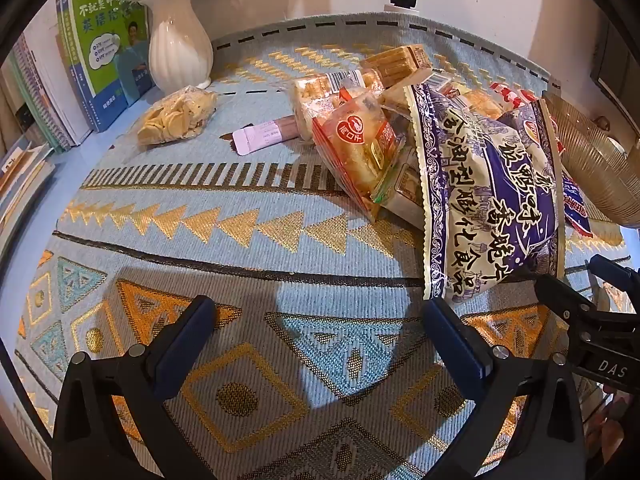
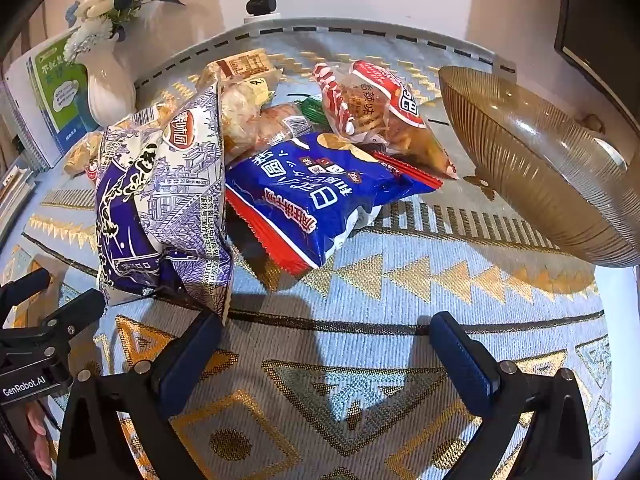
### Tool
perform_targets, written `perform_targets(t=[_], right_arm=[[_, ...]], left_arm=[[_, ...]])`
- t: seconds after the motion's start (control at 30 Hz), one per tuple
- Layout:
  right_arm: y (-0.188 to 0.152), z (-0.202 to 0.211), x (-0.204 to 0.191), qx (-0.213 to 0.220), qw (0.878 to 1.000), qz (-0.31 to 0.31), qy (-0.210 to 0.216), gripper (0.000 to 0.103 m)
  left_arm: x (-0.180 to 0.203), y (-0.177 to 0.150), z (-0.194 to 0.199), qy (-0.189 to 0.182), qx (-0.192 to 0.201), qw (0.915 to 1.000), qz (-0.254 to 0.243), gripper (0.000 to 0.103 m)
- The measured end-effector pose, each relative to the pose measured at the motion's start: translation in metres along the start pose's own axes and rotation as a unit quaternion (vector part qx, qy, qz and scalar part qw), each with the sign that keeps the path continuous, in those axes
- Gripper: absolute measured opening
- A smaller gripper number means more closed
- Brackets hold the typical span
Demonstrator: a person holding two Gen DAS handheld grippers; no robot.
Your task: Organize snacks
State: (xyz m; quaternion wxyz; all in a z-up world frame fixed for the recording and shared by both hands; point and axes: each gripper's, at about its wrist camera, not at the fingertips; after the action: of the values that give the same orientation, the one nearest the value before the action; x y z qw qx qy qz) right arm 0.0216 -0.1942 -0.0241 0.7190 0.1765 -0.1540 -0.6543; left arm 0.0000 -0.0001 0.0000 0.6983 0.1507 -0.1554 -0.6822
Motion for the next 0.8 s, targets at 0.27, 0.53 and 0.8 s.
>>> perform_targets(t=[0.27, 0.53, 0.8], right_arm=[[0.0005, 0.0001, -0.0017, -0.001, 1.0, 0.0, -0.001, 0.103], [0.0003, -0.0002, 0.0001, -0.001, 1.0, -0.001, 0.001, 0.103], [0.0002, -0.0002, 0.0001, -0.001, 1.0, -0.001, 0.001, 0.103]], left_arm=[[-0.0008, 0.0, 0.0003, -0.001, 0.0, 1.0, 0.0, 0.103], [-0.0003, 0.0002, 0.0, 0.0, 0.0, 1.0, 0.0, 0.103], [-0.0002, 0.0001, 0.0, 0.0, 0.0, 1.0, 0.0, 0.103]])
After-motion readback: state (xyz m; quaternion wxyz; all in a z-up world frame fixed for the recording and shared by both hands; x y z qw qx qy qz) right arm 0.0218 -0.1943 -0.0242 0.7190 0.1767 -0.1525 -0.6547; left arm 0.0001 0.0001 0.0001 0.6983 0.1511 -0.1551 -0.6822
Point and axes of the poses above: each gripper's, at about its wrist camera, not at the fingertips, and z roughly against the way its jaws point, x to its right, y to its top, and after that the axes turned 11 degrees about -x, right-handed
